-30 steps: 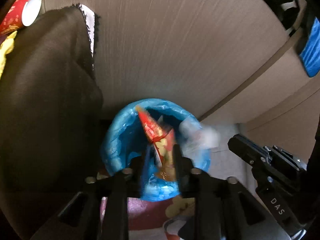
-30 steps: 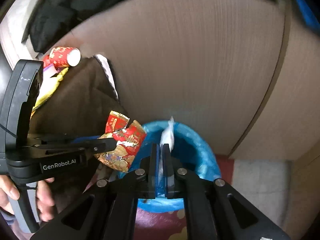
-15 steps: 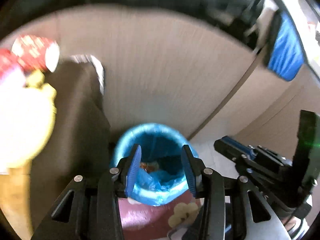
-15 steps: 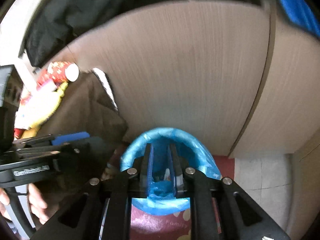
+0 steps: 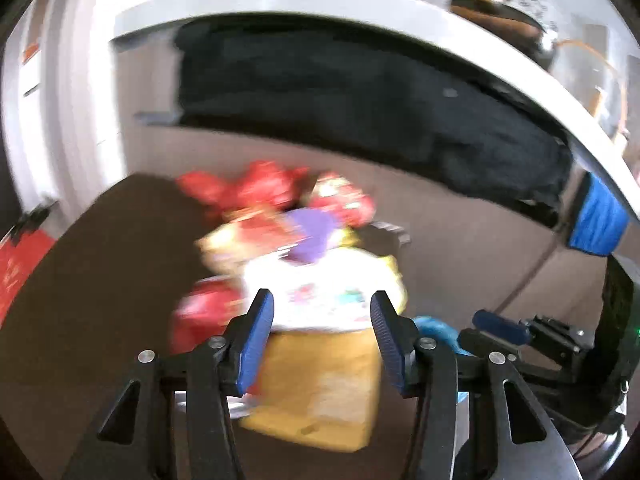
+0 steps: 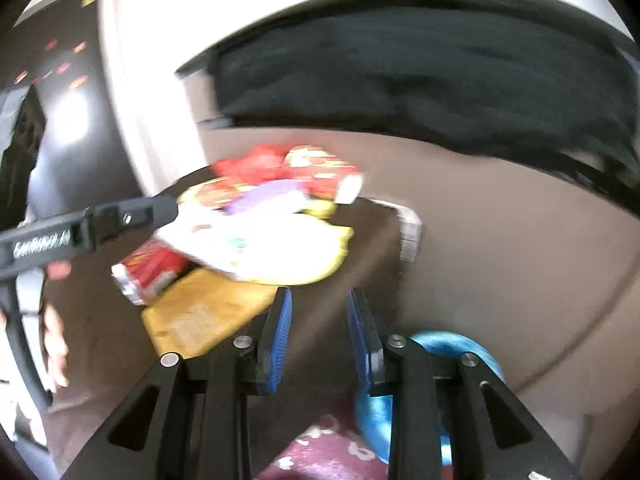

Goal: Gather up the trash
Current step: 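Grasp the white-and-pink snack bag with the right tool, then carry the snack bag with the right tool into the blue bin and release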

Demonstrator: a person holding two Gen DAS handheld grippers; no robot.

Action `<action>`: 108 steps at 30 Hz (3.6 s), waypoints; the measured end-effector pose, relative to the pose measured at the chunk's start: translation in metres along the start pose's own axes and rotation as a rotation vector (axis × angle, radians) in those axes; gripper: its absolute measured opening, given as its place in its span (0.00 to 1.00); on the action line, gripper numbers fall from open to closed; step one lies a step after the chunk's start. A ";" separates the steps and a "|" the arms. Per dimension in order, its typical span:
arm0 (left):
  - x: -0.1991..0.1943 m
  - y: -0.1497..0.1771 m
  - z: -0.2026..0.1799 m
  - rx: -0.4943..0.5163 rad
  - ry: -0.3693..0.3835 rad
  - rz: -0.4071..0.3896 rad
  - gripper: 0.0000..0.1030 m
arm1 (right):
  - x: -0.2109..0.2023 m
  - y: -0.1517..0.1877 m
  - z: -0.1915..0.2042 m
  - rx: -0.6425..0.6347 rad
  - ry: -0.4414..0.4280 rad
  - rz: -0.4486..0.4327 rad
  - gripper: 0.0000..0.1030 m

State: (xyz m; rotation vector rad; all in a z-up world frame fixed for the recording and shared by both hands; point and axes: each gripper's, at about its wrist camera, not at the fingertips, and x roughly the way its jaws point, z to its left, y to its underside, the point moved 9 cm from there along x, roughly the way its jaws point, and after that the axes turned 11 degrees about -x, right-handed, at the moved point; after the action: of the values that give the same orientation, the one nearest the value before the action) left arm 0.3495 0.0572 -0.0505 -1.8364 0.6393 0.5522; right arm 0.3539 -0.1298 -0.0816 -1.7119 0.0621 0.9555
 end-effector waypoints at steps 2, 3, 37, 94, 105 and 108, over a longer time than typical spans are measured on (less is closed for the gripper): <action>-0.005 0.001 0.035 -0.016 -0.060 -0.004 0.50 | 0.011 -0.008 0.026 -0.071 -0.033 0.013 0.27; -0.007 0.000 0.051 -0.027 -0.083 -0.011 0.50 | 0.019 -0.010 0.042 -0.122 -0.049 0.026 0.28; 0.069 -0.033 0.074 -0.167 0.078 0.227 0.50 | 0.036 -0.081 0.058 -0.062 -0.169 0.028 0.14; 0.127 0.110 -0.215 0.159 0.196 0.365 0.03 | -0.090 0.106 -0.154 0.410 0.176 0.056 0.14; 0.216 0.152 -0.199 0.111 0.114 0.537 0.03 | 0.004 0.174 -0.172 0.556 0.105 0.214 0.14; 0.231 0.153 -0.197 0.096 0.109 0.563 0.03 | 0.025 0.182 -0.175 0.568 0.094 0.240 0.14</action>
State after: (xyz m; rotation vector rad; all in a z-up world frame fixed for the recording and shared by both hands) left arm 0.4355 -0.2117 -0.2401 -1.5958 1.2518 0.7731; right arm 0.3796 -0.3340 -0.2307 -1.2344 0.5598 0.9194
